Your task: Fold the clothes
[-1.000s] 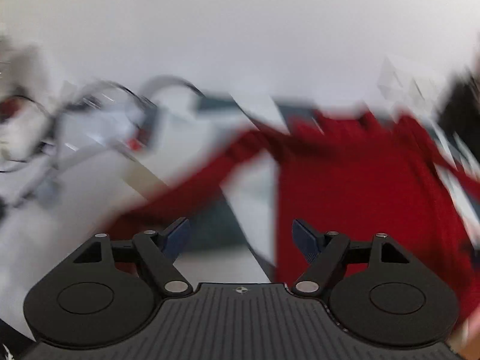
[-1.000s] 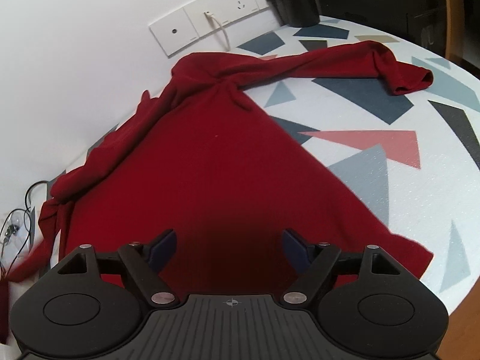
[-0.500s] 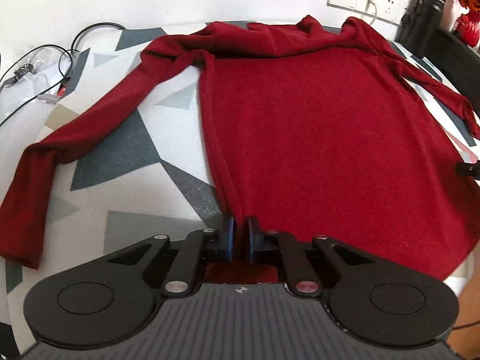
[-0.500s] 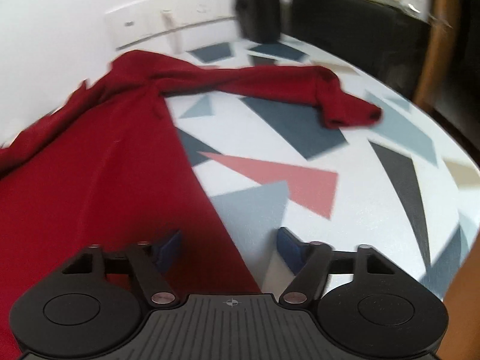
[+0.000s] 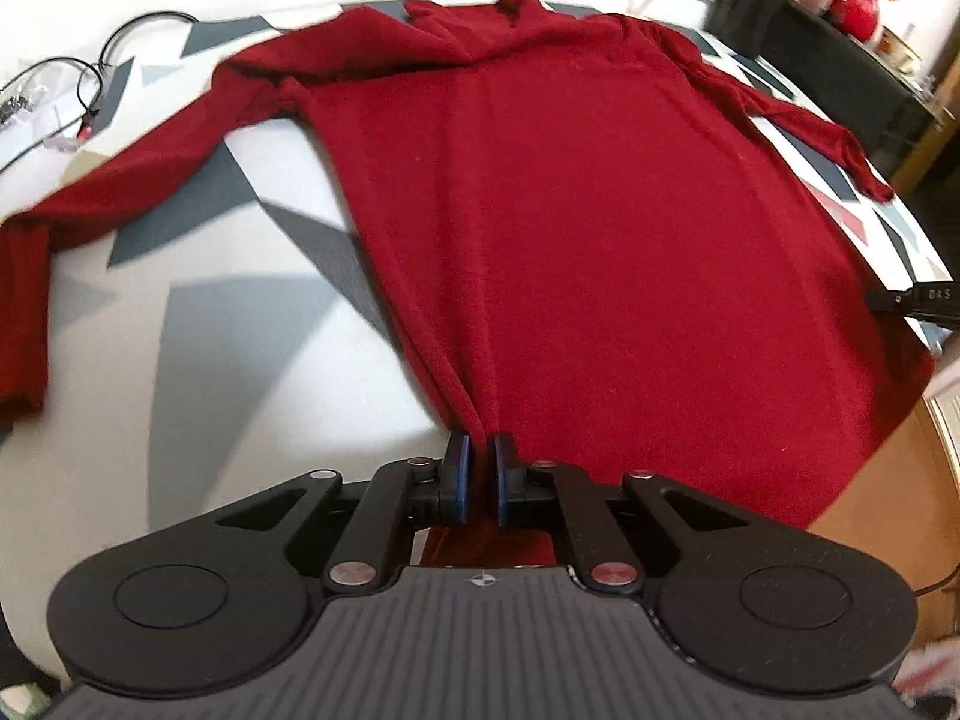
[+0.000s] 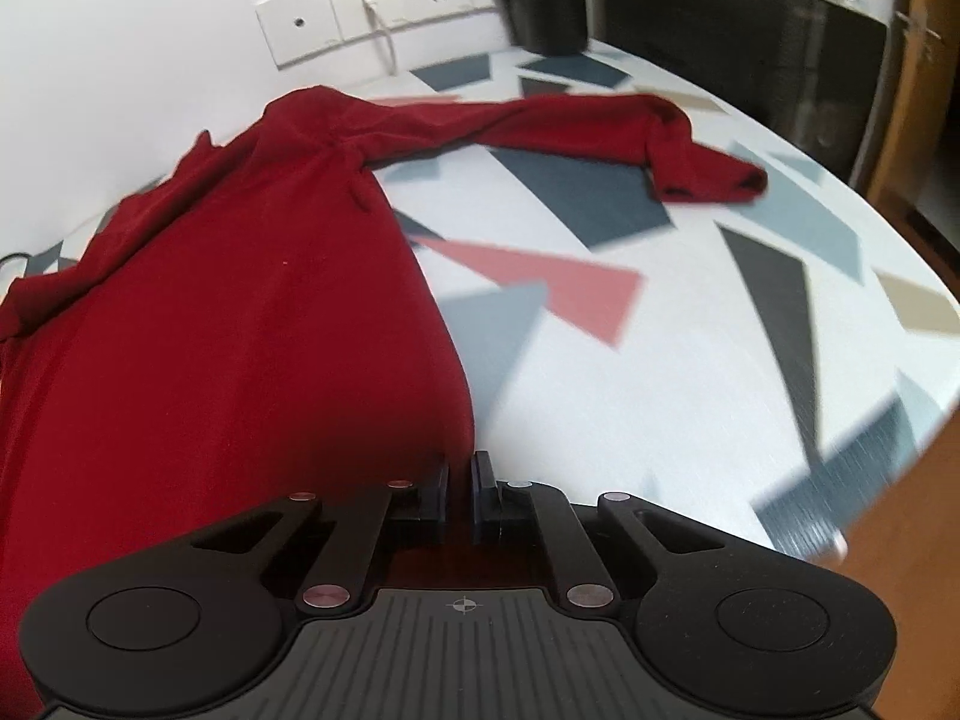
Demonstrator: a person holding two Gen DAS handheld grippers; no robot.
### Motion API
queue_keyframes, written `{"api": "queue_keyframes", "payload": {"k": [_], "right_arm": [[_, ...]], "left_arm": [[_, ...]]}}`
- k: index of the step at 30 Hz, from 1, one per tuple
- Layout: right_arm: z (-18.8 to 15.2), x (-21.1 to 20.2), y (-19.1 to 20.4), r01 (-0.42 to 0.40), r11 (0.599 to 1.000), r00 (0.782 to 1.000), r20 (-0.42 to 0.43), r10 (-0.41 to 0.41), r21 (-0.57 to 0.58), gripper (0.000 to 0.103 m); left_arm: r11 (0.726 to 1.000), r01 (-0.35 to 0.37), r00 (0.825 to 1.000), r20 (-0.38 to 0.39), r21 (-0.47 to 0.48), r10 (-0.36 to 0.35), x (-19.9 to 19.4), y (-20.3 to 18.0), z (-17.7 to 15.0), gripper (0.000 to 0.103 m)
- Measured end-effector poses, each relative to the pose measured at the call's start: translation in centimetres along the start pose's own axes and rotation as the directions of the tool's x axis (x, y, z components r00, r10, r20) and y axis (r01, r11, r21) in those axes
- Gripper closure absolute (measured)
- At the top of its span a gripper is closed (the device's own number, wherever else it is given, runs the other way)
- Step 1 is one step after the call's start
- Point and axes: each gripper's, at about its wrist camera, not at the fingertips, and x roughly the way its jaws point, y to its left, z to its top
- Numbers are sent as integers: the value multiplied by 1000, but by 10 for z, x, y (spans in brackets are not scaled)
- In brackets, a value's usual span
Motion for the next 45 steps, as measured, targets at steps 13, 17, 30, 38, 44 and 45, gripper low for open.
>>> {"api": "queue_keyframes", "payload": {"k": [13, 17, 30, 38, 44, 45], "right_arm": [[43, -65, 33, -47, 998, 996, 71, 49, -35, 60], [103, -84, 52, -151, 987, 974, 161, 158, -56, 59], [221, 21, 113, -263, 934, 952, 92, 292, -241, 65], [273, 129, 190, -431, 769, 885, -57, 461, -472, 65], [299, 198, 275, -546, 600, 814, -199, 546, -585, 64], [301, 210, 291, -554, 577, 810, -228, 540, -601, 64]], "left_arm": [[998, 49, 991, 121, 34, -53, -41, -10, 25, 48], [999, 2, 974, 225, 33, -9, -65, 5, 63, 41], [965, -212, 964, 195, 153, 181, -2, 50, 169, 25], [961, -207, 976, 103, 182, 190, 80, 68, 224, 25], [945, -259, 964, 118, 201, 239, 90, 83, 222, 25], [945, -256, 965, 110, 205, 237, 92, 85, 221, 25]]}}
